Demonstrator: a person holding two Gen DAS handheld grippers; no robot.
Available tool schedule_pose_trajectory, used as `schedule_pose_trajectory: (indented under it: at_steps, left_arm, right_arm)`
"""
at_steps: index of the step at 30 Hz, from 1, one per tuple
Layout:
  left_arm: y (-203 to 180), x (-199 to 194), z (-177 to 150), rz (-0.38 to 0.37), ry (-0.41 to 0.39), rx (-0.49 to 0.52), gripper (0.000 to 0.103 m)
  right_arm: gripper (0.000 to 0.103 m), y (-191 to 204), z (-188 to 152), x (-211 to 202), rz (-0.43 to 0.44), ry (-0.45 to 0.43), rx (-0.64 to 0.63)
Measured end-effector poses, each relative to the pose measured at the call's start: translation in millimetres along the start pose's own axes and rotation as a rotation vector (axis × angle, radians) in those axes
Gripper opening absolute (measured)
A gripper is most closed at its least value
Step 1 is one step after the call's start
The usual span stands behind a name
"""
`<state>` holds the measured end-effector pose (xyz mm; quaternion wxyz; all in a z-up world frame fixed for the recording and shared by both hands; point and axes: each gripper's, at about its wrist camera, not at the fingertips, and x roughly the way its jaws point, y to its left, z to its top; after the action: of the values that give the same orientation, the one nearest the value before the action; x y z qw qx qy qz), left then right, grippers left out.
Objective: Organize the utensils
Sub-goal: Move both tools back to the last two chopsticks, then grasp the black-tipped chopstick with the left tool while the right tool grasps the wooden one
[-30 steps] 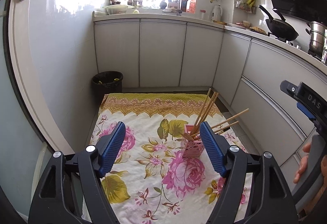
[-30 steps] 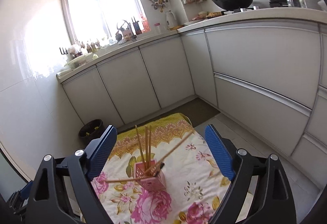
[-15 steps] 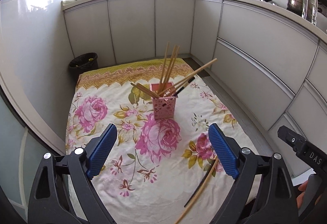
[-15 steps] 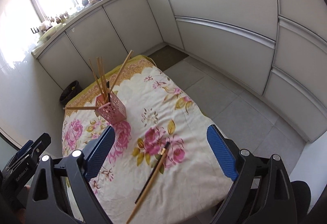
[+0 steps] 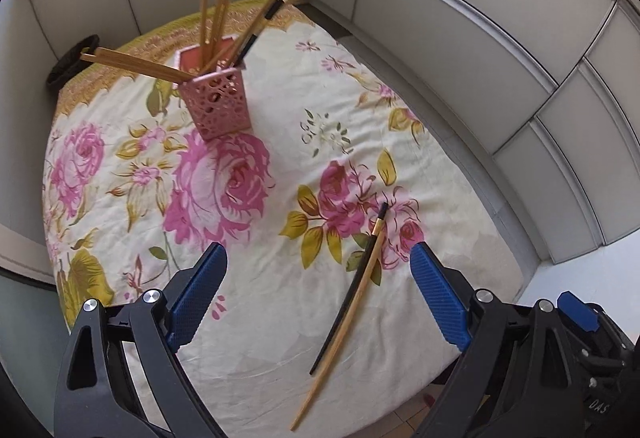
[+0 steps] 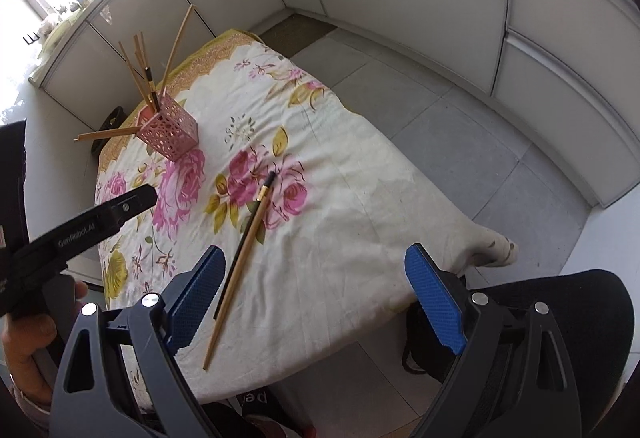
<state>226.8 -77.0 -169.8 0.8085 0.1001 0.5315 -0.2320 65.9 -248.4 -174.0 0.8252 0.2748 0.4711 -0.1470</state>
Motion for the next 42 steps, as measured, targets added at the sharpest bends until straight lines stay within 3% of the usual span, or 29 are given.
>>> schedule_pose_trajectory:
  at_steps: [7,12,18,20,22,28,31,36,42]
  left_arm:
    - [-22.5,44.4,26.0,-0.061,0.141,0.056,0.085]
    - [-45.8,79.2,38.7,-0.073,0.24,0.104,0.075]
    - [-66.3,118.2,47.0,-0.064,0.335,0.155,0.048]
    - [-70.4,128.4,47.6,-0.073,0.353,0.166,0.032]
    - [-72.6,137.5,47.4,-0.067,0.369,0.172,0.026]
    - [-76.0,152.8,47.2,-0.04,0.365,0.193,0.018]
    - [-77.0,154.7,48.7,-0.018,0.352,0.209,0.008]
    - [-60.9,148.0,45.7,-0.013,0.31,0.194,0.006]
    - [-17.5,109.1,27.8,-0.042,0.234,0.127,0.006]
  right_arm:
    - [0.089,-4.1,-3.6,3.0,0.005,0.029,-0.005]
    - [0.089,-12.5,-2.7,5.4,0.011,0.045,0.021]
    - [0.089,-22.1,-0.9,8.1,0.012,0.058,0.054]
    - [0.089,-23.8,-0.5,8.7,0.011,0.059,0.057]
    - [0.089,-26.7,0.2,10.5,0.01,0.066,0.06]
    - [0.089,-29.4,0.1,17.6,0.013,0.089,0.072]
    - [0.089,-27.3,-0.2,20.4,0.014,0.097,0.069]
    - [0.089,-19.5,1.3,25.4,0.018,0.115,0.06]
    - [0.089,-0.4,11.3,48.6,-0.001,0.163,0.042]
